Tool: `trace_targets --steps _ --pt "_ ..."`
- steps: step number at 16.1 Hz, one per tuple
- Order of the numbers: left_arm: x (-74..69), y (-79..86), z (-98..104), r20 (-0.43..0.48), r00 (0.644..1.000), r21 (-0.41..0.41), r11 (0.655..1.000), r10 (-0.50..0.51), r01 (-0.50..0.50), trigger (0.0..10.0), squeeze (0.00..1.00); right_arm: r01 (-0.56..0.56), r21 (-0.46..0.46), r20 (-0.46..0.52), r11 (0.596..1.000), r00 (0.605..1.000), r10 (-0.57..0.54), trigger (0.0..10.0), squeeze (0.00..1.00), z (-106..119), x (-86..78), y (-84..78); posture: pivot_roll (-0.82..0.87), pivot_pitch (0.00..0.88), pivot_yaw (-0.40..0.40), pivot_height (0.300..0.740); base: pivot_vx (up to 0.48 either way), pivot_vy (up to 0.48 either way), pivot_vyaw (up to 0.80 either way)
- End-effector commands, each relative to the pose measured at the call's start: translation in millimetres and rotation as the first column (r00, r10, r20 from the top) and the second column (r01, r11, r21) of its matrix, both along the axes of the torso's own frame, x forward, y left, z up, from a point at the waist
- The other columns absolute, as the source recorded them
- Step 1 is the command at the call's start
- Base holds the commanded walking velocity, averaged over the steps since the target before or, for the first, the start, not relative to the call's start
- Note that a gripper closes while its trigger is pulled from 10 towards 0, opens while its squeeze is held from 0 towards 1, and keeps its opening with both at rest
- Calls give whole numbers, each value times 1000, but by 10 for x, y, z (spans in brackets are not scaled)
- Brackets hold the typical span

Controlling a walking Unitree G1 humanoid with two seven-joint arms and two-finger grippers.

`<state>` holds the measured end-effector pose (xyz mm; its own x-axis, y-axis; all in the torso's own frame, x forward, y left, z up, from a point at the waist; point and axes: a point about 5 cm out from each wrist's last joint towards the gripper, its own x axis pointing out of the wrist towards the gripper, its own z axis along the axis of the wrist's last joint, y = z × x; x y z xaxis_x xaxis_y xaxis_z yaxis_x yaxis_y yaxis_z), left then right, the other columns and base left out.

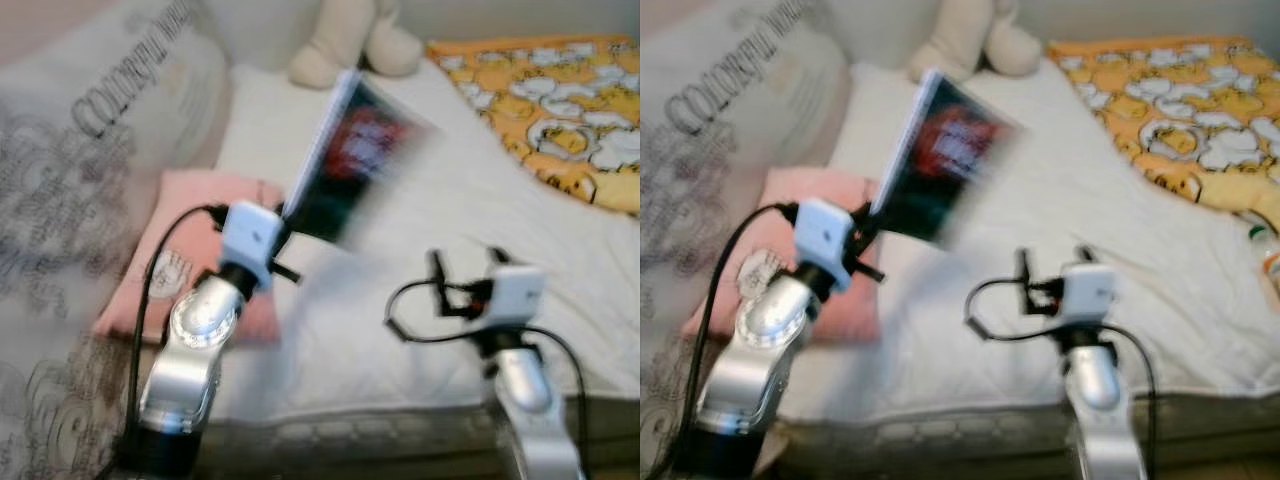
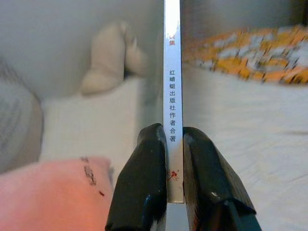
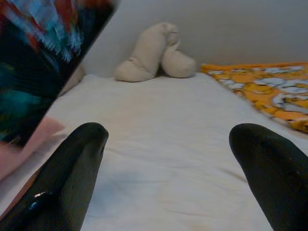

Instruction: Clean up the room

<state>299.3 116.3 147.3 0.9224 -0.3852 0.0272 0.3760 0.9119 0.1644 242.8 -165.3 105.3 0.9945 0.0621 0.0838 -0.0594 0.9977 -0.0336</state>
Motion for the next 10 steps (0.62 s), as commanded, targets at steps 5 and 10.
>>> trace_targets --steps 5,10 --pt "552 -10 -26 -99 994 -99 994 39 -49 10000 0 -1 -46 -32 999 1000 0 10000 0 59 -182 -149 -199 0 42 736 0 0 0" --pt "751 -220 -265 -304 952 -265 962 -22 -63 10000 0 -7 -118 -139 993 990 -10 10000 0 157 -769 -371 -333 135 -21 736 0 0 0"
